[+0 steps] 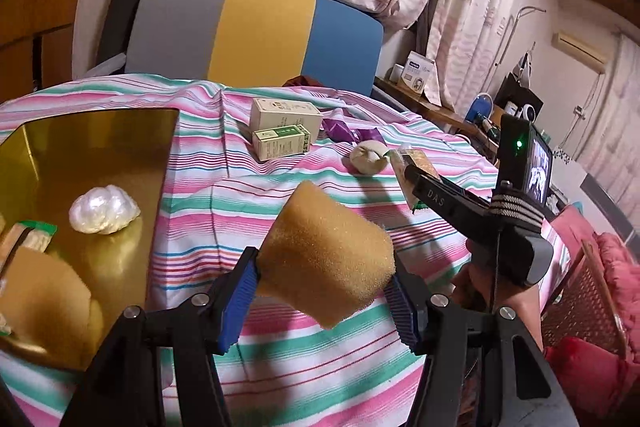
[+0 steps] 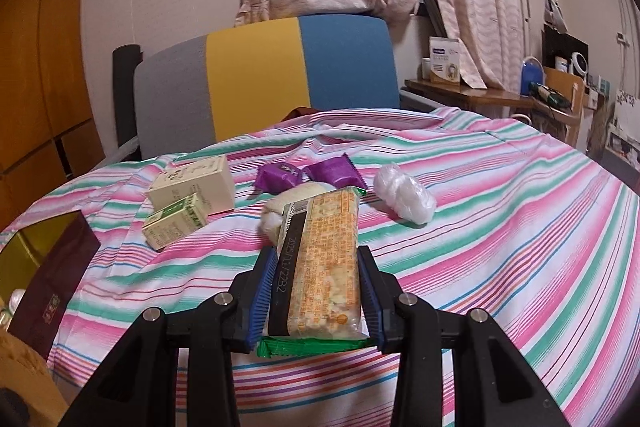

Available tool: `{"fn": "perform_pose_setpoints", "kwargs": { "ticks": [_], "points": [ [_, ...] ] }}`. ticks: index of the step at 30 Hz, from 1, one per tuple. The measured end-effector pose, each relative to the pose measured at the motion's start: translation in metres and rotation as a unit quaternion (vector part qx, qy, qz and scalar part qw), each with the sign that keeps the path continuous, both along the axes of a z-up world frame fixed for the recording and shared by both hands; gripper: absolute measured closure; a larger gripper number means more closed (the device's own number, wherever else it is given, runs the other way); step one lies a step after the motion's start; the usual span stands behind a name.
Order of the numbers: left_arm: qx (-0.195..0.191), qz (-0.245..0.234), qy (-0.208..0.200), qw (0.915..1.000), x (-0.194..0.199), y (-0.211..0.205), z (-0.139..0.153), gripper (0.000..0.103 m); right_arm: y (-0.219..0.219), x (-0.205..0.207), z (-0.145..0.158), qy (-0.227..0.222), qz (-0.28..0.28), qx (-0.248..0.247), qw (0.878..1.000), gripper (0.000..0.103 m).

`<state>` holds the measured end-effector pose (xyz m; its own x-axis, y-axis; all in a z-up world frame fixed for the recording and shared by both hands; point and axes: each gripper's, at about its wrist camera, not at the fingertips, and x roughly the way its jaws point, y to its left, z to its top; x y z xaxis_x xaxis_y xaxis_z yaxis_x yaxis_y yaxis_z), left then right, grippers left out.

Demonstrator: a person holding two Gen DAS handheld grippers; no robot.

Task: Organize objects
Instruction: 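Carry the tan sponge into the gold tin and open the left gripper while the right holds the packet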

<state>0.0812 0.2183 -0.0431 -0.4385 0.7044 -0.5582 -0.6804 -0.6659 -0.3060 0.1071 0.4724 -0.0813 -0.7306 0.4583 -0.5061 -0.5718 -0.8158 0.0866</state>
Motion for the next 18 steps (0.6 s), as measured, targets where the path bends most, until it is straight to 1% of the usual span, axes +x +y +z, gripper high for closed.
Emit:
{"fn": "perform_pose_setpoints", "kwargs": {
  "ticks": [7,14,18],
  "points": [
    [0.013,0.015,0.008,0.9998,0.002,-0.028,0.012,0.042,-0.016,0.006,0.004,0.003,0.037,0.001,0.999,0.063],
    [0.022,0.042,-0.008,0.9988,-0.002,-0.059,0.01,0.042,-0.032,0.009,0.005,0.002,0.061,-0.008,0.998,0.063],
    [0.032,0.058,-0.007,0.9978,-0.005,-0.078,0.013,0.042,-0.042,0.008,0.006,-0.005,0.075,-0.009,0.997,0.063]
  ]
}}
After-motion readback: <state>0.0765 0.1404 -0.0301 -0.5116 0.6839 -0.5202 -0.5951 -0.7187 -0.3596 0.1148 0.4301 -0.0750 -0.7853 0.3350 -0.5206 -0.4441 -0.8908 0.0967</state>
